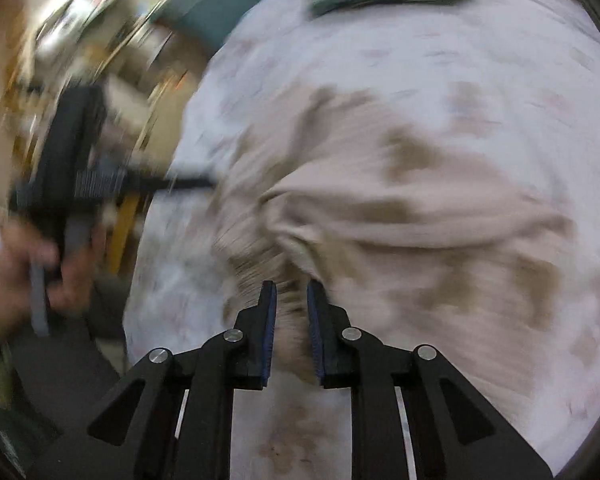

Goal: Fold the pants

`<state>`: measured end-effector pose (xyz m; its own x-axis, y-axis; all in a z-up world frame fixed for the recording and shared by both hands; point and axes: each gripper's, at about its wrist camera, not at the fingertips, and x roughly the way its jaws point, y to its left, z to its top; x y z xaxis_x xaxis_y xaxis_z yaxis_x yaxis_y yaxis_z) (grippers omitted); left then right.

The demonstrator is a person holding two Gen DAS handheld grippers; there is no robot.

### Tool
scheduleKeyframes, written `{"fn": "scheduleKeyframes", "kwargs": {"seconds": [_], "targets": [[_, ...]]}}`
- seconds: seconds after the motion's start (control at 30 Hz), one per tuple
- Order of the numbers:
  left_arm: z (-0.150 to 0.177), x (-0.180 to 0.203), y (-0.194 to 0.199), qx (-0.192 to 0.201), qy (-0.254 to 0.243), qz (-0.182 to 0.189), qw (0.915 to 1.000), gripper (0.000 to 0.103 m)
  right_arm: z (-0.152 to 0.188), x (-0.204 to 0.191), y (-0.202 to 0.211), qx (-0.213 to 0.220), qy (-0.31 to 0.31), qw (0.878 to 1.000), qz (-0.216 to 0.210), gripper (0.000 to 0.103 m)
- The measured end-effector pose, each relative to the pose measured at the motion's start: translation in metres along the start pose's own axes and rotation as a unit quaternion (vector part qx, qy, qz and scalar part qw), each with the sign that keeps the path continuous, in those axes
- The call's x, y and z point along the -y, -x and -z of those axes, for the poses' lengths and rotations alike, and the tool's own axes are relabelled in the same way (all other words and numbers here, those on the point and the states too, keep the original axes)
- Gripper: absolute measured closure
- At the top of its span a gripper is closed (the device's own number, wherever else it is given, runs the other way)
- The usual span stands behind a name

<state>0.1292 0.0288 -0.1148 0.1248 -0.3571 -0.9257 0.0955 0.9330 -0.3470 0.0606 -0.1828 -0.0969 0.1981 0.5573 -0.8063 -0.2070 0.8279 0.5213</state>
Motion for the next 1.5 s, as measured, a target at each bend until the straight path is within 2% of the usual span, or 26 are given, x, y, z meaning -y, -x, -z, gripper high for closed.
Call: {"fn": "scheduleKeyframes", "kwargs": {"seconds": [0.07,0.1,0.13,0.2,0.3,0.4,0.47,0.5,0.53,0.63,0.73,0.8,0.9,0.93,0.97,1.03,1.07,1.13,1.17,1.27,1.33,1.47,1.5], "targets": [[0.002,0.015,-0.008,-0.007,-0.026,0.004,0.9996,0.043,-0.001,0.034,0.018,0.034,-0.095,0.995,-0.019,0.054],[0.003,0.022,-0.012,-0.008,-0.039,-0.002,0.9992,0.045,-0.001,0.045,0.02,0.04,-0.126,0.991,-0.027,0.033],[0.004,0.027,-0.017,-0.012,-0.052,-0.015,0.9985,0.048,-0.001,0.049,0.018,0.044,-0.145,0.988,-0.029,0.028],[0.005,0.033,-0.027,-0.024,-0.066,-0.031,0.997,0.07,-0.004,0.051,0.011,0.041,-0.151,0.987,-0.03,0.028],[0.008,0.035,-0.036,-0.045,-0.079,-0.034,0.9953,0.091,-0.014,0.05,0.0,0.044,-0.155,0.987,-0.009,0.028],[0.011,0.039,-0.036,-0.051,-0.096,-0.033,0.9935,0.1,-0.015,0.085,-0.015,0.053,-0.251,0.966,-0.027,0.03],[0.013,0.041,-0.034,-0.051,-0.106,-0.034,0.9925,0.101,-0.02,0.102,-0.023,0.06,-0.278,0.958,-0.036,0.057],[0.014,0.041,-0.032,-0.048,-0.107,-0.032,0.9925,0.101,-0.024,0.105,-0.022,0.073,-0.276,0.958,-0.028,0.093],[0.014,0.041,-0.028,-0.045,-0.108,-0.029,0.9927,0.101,-0.03,0.107,-0.017,0.088,-0.268,0.959,-0.017,0.102],[0.017,0.041,-0.019,-0.039,-0.102,-0.017,0.9939,0.102,-0.05,0.109,-0.001,0.112,-0.229,0.967,0.025,0.102],[0.023,0.038,-0.015,-0.045,-0.109,-0.01,0.993,0.102,-0.076,0.14,0.019,0.138,-0.242,0.96,0.028,0.102],[0.029,0.034,-0.012,-0.052,-0.112,-0.009,0.9923,0.102,-0.088,0.157,0.023,0.138,-0.24,0.96,0.037,0.102],[0.034,0.031,-0.01,-0.056,-0.11,-0.006,0.9924,0.102,-0.1,0.174,0.019,0.13,-0.231,0.96,0.086,0.102],[0.034,0.03,-0.009,-0.054,-0.11,-0.007,0.9924,0.102,-0.101,0.18,0.018,0.125,-0.232,0.96,0.098,0.097],[0.034,0.03,-0.009,-0.051,-0.112,-0.007,0.9924,0.102,-0.101,0.184,0.014,0.12,-0.24,0.959,0.092,0.096],[0.034,0.03,-0.014,-0.06,-0.108,0.001,0.9923,0.102,-0.097,0.189,0.009,0.091,-0.255,0.959,0.081,0.072],[0.033,0.03,-0.015,-0.063,-0.104,0.004,0.9926,0.102,-0.095,0.184,0.012,0.085,-0.25,0.961,0.078,0.067],[0.031,0.032,-0.015,-0.057,-0.098,0.006,0.9935,0.102,-0.089,0.171,0.023,0.091,-0.236,0.963,0.096,0.047],[0.029,0.033,-0.014,-0.055,-0.095,0.007,0.9939,0.102,-0.082,0.16,0.032,0.087,-0.239,0.962,0.103,0.045],[0.025,0.031,-0.014,-0.054,-0.086,0.004,0.9949,0.101,-0.053,0.132,0.047,0.075,-0.254,0.961,0.074,0.032],[0.024,0.031,-0.017,-0.059,-0.082,0.001,0.9949,0.101,-0.025,0.115,0.041,0.048,-0.263,0.961,0.068,0.031],[0.024,0.033,-0.019,-0.057,-0.085,-0.003,0.9948,0.101,0.023,0.092,0.006,-0.006,-0.276,0.961,-0.007,0.032],[0.024,0.033,-0.019,-0.055,-0.084,-0.003,0.9949,0.101,0.025,0.084,-0.002,-0.012,-0.263,0.965,-0.014,0.041]]}}
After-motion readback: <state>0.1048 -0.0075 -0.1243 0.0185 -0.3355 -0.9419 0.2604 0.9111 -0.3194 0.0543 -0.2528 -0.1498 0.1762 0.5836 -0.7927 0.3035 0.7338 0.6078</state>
